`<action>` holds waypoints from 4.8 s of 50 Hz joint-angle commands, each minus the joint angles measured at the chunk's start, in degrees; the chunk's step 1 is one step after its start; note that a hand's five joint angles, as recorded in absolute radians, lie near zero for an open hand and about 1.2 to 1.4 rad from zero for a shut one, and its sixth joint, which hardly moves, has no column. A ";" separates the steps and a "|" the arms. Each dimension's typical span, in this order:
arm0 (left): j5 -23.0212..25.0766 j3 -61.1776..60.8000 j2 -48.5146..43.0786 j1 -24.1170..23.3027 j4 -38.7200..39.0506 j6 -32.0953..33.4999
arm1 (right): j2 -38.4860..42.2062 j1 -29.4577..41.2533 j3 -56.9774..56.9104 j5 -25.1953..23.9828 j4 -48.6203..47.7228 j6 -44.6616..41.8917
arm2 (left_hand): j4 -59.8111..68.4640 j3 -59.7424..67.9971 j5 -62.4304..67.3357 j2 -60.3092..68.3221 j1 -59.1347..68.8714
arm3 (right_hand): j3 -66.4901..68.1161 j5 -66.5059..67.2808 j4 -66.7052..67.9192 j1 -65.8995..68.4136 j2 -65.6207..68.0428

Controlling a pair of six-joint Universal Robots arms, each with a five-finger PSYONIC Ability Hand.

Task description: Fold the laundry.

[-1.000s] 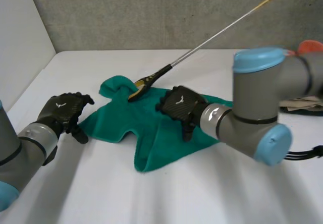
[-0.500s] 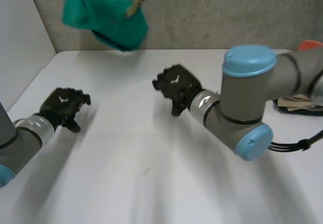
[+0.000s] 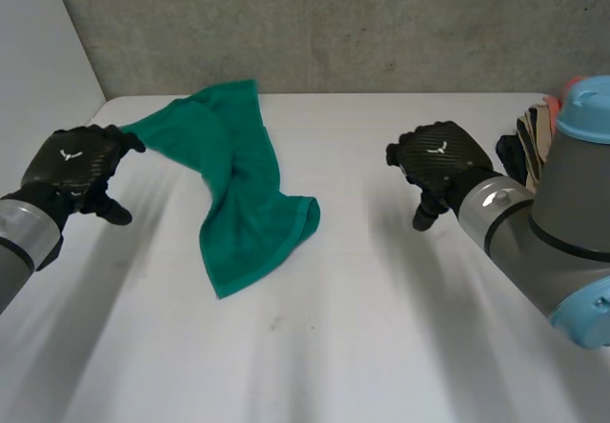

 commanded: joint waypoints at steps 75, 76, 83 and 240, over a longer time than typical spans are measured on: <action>-1.65 9.87 -10.56 -7.25 3.43 0.34 | 33.52 15.54 -30.97 -6.58 -6.01 -5.46 | -12.40 -13.11 -11.91 -12.93 -13.62 | 2.20 4.48 3.27 1.85 2.64; -1.56 8.90 -9.60 -7.34 3.69 0.34 | 34.32 15.54 -31.51 -6.67 -6.72 -6.17 | -12.57 -13.28 -12.07 -13.10 -13.79 | 2.72 4.99 3.79 2.36 3.15; -1.56 6.17 -7.83 -7.34 4.05 0.34 | 40.12 15.37 -36.87 -6.85 -10.15 -9.17 | -12.57 -13.28 -12.08 -13.10 -13.79 | 4.91 7.18 5.98 4.55 5.34; -5.16 7.23 -12.26 -3.12 -13.10 -11.18 | 1.37 -2.56 12.35 -3.25 -3.82 0.24 | 57.39 56.68 57.88 56.85 56.16 | -2.66 -0.39 -1.59 -3.02 -2.22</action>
